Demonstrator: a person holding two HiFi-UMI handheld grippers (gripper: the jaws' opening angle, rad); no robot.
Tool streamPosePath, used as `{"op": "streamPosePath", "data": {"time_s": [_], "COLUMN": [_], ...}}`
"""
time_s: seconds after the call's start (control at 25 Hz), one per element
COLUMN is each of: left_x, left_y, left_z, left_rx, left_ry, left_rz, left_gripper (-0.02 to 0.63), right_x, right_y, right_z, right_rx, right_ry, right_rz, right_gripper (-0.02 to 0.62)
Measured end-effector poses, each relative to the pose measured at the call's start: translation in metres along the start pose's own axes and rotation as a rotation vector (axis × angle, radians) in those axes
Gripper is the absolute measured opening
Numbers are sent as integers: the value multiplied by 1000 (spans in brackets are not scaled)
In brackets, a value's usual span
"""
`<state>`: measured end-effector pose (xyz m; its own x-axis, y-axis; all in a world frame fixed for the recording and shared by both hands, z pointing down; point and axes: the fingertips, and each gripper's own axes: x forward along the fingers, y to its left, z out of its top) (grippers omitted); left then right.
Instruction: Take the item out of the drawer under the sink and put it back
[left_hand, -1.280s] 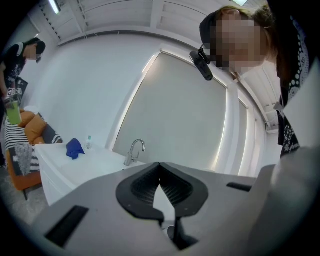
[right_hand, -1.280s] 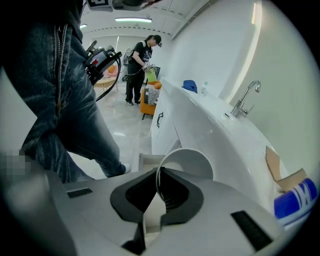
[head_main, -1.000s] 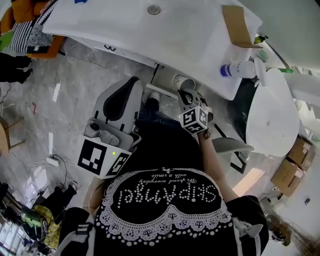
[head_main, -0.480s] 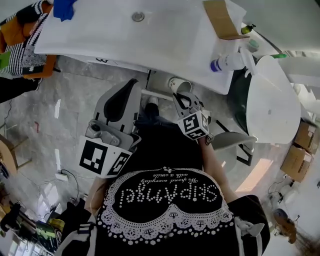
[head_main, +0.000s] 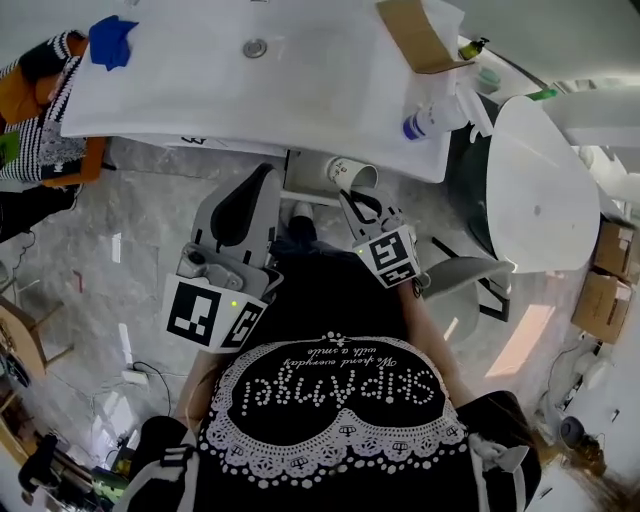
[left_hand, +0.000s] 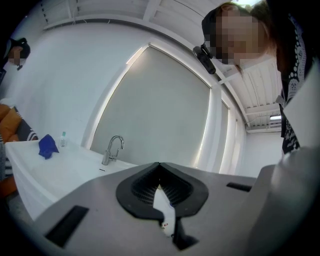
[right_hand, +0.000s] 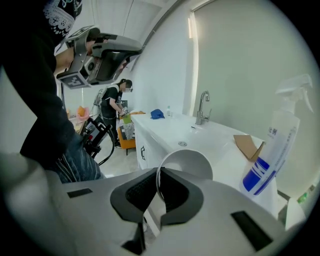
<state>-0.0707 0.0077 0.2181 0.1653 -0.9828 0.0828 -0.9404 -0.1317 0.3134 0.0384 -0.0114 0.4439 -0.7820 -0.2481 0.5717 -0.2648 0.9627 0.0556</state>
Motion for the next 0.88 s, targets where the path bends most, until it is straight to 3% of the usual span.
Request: {"op": "streamPosePath", "data": {"time_s": [0.32, 0.48, 0.88], "left_x": [11, 17, 30], "left_y": [-9, -11, -20], "left_z": [1, 2, 6], "left_rx": [41, 63, 80], "left_ry": [-4, -5, -2], "left_rz": [-33, -45, -84], "left_gripper": [3, 3, 3], "right_x": [-18, -35, -77], "right_y": [-17, -35, -68], "right_z": [25, 51, 117], "right_rx": [41, 88, 95], "right_ry": [-54, -129, -296], "right_rz": [-72, -135, -246], "right_gripper": [26, 26, 26]}}
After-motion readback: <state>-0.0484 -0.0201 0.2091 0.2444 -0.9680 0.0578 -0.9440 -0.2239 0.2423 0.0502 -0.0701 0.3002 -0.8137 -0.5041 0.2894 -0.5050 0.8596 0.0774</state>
